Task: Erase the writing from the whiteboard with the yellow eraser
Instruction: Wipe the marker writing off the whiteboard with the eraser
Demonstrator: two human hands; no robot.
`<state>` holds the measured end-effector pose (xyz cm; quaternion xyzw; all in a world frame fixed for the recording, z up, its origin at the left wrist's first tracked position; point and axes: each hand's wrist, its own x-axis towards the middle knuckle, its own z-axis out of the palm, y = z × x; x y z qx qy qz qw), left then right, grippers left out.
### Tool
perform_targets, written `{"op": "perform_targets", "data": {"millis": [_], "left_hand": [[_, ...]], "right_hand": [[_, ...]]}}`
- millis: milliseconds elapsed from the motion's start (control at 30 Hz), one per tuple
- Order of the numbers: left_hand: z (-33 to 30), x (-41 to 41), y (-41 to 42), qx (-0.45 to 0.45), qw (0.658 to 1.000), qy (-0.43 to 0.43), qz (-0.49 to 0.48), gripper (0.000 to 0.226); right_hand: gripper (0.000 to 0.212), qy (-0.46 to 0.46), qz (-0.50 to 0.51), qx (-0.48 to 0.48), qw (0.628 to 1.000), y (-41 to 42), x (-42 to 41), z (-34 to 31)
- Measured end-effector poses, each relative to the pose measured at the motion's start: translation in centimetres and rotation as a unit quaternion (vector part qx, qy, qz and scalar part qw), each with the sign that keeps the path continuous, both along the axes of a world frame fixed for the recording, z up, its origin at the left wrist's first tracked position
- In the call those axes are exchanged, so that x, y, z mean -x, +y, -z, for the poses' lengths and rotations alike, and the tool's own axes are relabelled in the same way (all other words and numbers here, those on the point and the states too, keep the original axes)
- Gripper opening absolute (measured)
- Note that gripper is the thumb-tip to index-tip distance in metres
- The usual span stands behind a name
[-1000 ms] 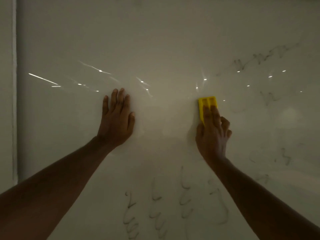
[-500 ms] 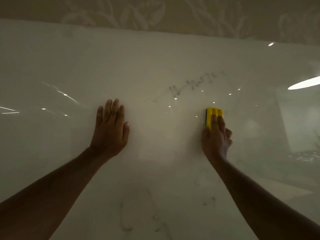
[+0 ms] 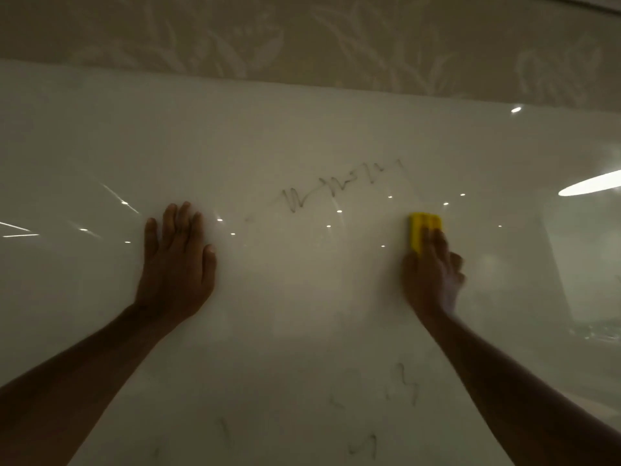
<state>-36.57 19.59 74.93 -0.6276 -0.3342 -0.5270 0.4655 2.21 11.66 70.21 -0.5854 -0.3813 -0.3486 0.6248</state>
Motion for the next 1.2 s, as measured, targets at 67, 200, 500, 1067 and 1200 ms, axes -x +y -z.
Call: {"op": "perform_targets", "data": {"millis": [67, 200, 500, 1067, 1200], "left_hand": [[0.0, -0.1, 0.0, 0.000, 1.000, 0.000, -0.003, 0.059], [-0.1, 0.0, 0.0, -0.006, 1.000, -0.007, -0.005, 0.058], [0.0, 0.3, 0.3, -0.012, 1.000, -0.009, 0.004, 0.058], [0.4, 1.3, -0.1, 0.027, 0.998, 0.024, 0.046, 0.062], [0.3, 1.0, -0.4, 0.024, 0.999, 0.026, 0.035, 0.059]], "right_hand": [[0.066, 0.115, -0.017, 0.012, 0.993, 0.3, 0.7, -1.5], [0.067, -0.142, -0.013, -0.032, 0.989, 1.0, 8.5, -3.1], [0.067, -0.386, -0.018, 0.038, 0.922, 1.6, 11.0, -9.6], [0.063, -0.145, -0.013, 0.016, 0.989, 0.8, 13.0, -11.0], [0.067, -0.481, -0.007, 0.076, 0.873, -0.4, 14.8, -4.4]]}}
